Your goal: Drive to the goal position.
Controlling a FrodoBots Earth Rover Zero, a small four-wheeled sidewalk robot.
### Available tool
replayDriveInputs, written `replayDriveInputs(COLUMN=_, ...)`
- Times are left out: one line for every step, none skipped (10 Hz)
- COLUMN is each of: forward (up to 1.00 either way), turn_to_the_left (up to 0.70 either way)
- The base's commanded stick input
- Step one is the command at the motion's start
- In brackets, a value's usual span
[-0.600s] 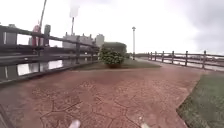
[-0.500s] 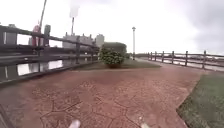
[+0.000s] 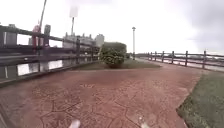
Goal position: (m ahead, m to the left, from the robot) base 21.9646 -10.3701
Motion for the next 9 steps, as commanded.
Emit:
replayDriveInputs(forward=0.7, turn_to_the_left=-0.27)
replayDriveInputs(forward=0.7, turn_to_the_left=-0.27)
replayDriveInputs(forward=0.7, turn_to_the_left=-0.27)
replayDriveInputs(forward=0.7, turn_to_the_left=-0.27)
replayDriveInputs(forward=0.7, turn_to_the_left=-0.27)
replayDriveInputs(forward=0.7, turn_to_the_left=-0.27)
replayDriveInputs(forward=0.7, turn_to_the_left=-0.27)
replayDriveInputs(forward=0.7, turn_to_the_left=-0.27)
replayDriveInputs(forward=0.7, turn_to_the_left=-0.27)
